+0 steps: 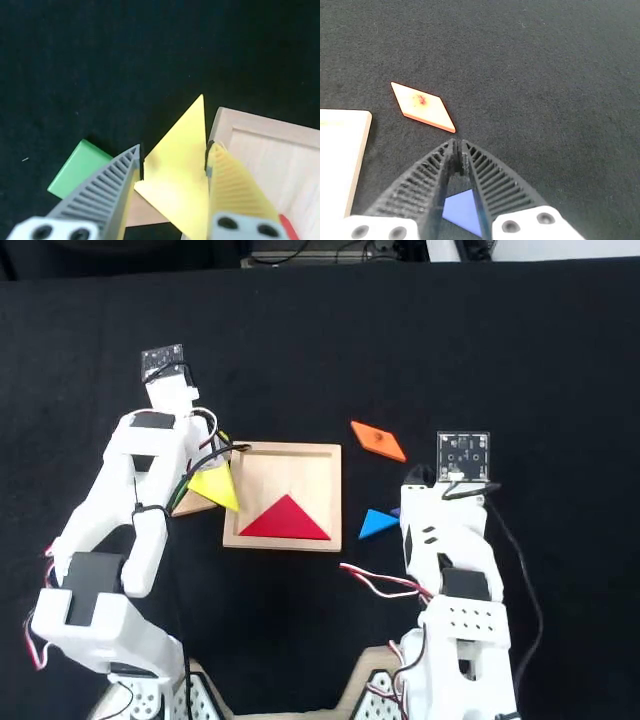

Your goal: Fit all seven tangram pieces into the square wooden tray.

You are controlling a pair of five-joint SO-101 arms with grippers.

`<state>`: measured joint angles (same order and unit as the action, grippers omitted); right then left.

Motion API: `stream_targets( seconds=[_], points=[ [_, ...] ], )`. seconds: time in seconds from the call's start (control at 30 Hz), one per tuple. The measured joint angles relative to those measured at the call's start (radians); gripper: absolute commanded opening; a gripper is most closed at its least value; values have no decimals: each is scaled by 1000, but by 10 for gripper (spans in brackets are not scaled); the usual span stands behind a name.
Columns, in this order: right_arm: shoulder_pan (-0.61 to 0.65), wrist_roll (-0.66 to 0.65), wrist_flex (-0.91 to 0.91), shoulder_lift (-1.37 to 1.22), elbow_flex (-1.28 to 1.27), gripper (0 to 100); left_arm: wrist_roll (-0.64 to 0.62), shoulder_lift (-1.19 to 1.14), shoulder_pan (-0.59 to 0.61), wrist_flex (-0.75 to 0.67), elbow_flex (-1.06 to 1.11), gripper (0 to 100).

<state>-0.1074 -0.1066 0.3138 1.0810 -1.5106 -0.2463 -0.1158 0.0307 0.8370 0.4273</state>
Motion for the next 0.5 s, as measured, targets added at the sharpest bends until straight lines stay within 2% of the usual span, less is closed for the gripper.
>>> stream_targets(
  seconds=[0.37,0.5],
  points=[
    [0,0,0,0,0,15,6,-32,5,149,-9,223],
    [0,0,0,0,0,15,6,-32,61,195,-31,223]
  ],
)
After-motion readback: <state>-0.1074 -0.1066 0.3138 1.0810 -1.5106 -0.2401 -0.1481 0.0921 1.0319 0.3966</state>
